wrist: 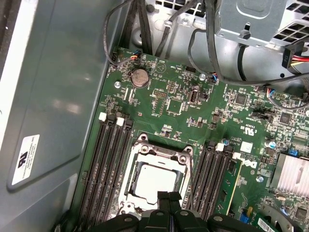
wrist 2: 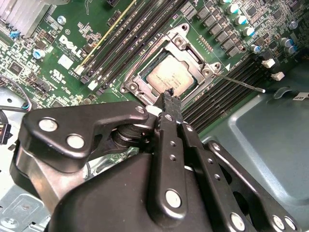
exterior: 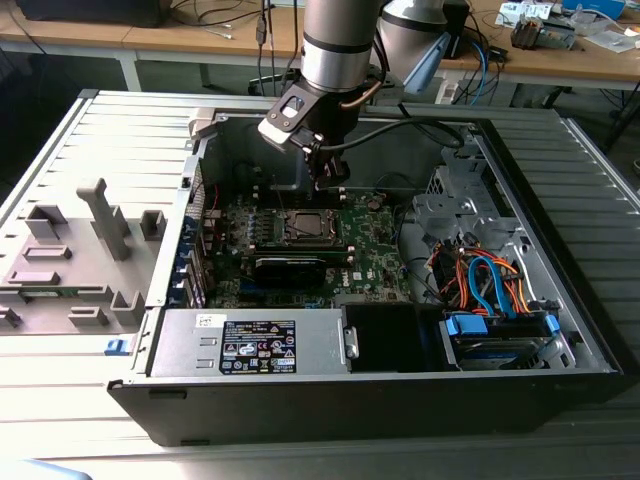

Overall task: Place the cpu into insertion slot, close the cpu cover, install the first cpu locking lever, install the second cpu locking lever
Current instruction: 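Install the first cpu locking lever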

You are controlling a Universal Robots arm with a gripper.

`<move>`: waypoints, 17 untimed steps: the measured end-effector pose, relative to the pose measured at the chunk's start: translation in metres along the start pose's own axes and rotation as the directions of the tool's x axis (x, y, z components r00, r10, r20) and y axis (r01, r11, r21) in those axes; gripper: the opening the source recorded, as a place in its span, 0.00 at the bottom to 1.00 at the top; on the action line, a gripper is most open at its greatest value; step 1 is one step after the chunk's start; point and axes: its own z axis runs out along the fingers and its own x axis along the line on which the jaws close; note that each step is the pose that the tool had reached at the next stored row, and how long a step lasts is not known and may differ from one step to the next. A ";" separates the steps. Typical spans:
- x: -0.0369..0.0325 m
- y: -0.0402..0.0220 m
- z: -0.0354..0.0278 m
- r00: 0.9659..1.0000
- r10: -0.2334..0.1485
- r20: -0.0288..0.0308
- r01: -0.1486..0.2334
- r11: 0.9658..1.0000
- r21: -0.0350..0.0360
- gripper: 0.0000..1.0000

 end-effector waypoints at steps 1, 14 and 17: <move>0.0000 0.0000 0.0000 1.000 -0.001 0.000 0.001 1.000 0.000 0.11; 0.0000 0.0000 0.0000 1.000 -0.009 0.000 0.009 1.000 0.000 0.11; 0.0000 0.0000 0.0000 1.000 -0.012 0.000 0.012 1.000 0.000 0.11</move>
